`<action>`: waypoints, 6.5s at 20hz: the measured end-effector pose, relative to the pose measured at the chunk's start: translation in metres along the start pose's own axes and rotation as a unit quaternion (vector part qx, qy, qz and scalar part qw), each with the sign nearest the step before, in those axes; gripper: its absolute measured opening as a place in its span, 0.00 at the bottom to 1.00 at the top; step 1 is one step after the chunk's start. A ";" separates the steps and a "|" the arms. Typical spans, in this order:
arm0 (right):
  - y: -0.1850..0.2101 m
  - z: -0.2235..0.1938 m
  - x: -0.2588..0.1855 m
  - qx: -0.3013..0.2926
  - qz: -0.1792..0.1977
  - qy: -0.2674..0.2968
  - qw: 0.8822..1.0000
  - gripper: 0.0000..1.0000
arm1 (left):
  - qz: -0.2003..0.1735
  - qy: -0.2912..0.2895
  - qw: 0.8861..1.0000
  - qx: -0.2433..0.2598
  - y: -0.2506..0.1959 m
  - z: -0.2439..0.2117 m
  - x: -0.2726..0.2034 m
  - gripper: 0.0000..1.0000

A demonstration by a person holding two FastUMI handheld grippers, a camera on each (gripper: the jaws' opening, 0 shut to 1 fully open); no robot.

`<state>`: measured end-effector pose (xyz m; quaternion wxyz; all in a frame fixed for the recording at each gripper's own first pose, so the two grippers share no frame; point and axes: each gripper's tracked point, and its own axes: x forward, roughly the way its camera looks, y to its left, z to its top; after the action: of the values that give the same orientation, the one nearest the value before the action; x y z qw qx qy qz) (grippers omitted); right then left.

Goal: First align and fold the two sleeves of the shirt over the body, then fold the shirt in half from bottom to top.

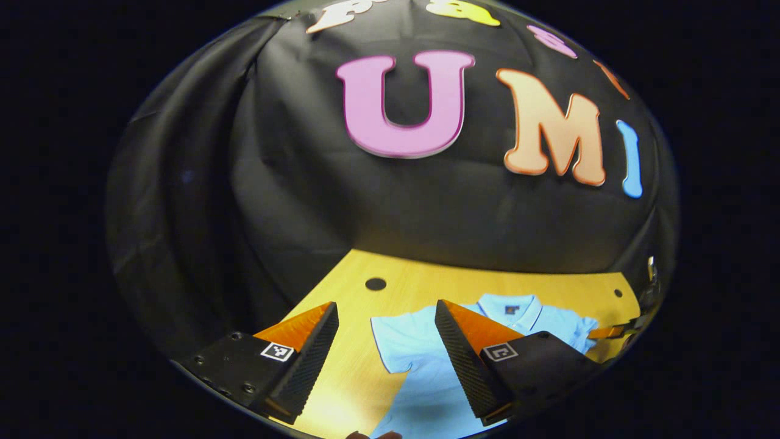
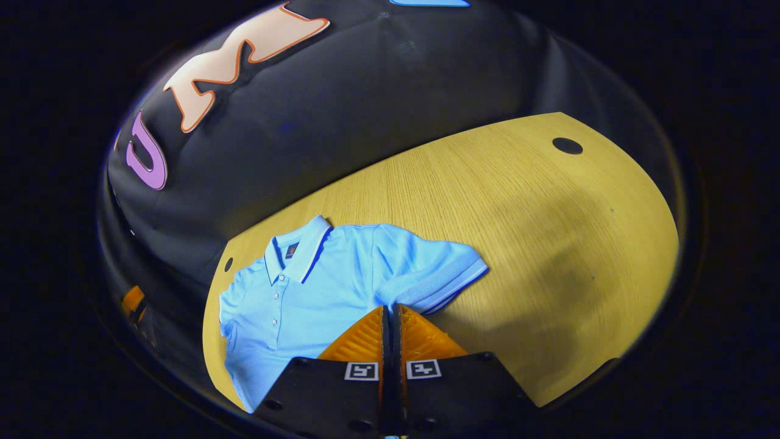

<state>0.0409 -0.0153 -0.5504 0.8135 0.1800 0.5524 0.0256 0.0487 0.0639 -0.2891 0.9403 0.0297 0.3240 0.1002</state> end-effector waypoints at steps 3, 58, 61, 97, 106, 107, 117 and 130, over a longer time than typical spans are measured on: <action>-0.002 0.000 0.000 -0.001 -0.005 -0.001 1.000 0.03 | -0.009 0.067 0.998 -0.013 0.005 -0.043 0.039 0.96; 0.117 -0.016 -0.056 -0.104 0.106 -0.045 0.988 0.97 | -0.139 0.115 0.983 0.033 -0.077 -0.069 0.097 0.00; 0.101 -0.024 -0.076 -0.092 0.098 -0.048 0.990 0.97 | -0.174 0.108 0.977 0.054 -0.116 -0.062 0.084 0.00; 0.006 -0.239 -0.233 -0.164 -0.028 -0.050 0.985 0.98 | -0.176 0.126 0.971 0.098 0.020 -0.243 -0.205 0.96; -0.025 -0.290 -0.222 -0.179 -0.078 -0.003 0.981 0.98 | -0.178 0.158 0.966 0.102 0.022 -0.290 -0.222 0.97; -0.024 -0.287 -0.223 -0.187 -0.079 -0.009 0.979 0.98 | -0.173 0.162 0.965 0.109 0.024 -0.292 -0.225 0.98; 0.023 -0.315 -0.218 -0.235 -0.036 0.016 0.971 0.07 | -0.207 0.146 0.961 0.111 -0.030 -0.301 -0.235 0.38; 0.058 -0.273 -0.232 -0.107 0.042 0.000 0.993 0.03 | -0.222 0.162 0.961 -0.032 -0.036 -0.256 -0.237 0.00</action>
<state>-0.2884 0.0551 -0.4137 0.8262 0.1146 0.5387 0.1186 -0.2853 -0.0233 -0.3518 0.8743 -0.0896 0.4670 -0.0975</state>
